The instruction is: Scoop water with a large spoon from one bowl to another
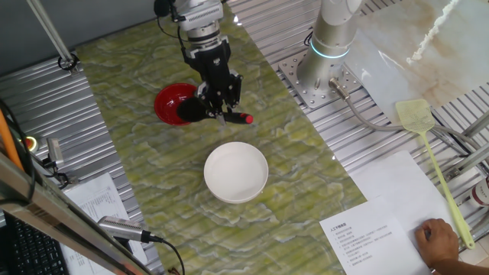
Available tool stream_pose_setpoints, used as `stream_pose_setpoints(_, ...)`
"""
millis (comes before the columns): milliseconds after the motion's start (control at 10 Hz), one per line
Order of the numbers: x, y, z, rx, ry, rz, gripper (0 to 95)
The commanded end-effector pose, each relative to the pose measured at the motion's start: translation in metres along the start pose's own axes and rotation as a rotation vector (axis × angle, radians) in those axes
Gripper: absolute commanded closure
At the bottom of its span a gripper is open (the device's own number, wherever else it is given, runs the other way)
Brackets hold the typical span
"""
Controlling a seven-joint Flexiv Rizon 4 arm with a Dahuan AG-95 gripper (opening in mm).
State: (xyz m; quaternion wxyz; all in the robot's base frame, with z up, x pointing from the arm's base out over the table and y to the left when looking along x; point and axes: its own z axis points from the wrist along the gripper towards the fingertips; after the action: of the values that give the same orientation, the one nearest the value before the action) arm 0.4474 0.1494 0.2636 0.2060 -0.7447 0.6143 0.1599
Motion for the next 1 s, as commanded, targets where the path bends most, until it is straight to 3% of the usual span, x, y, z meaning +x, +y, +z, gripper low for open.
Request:
stream_pose_setpoints(100, 0.004, 0.001, -0.002, -0.003, 0.000, -0.007, 95.0)
stream_pose_setpoints(700, 0.019, 0.002, -0.006, -0.012, 0.001, -0.015, 95.0)
stream_pose_setpoints(1000, 0.019, 0.002, -0.006, -0.019, 0.030, 0.018, 95.0)
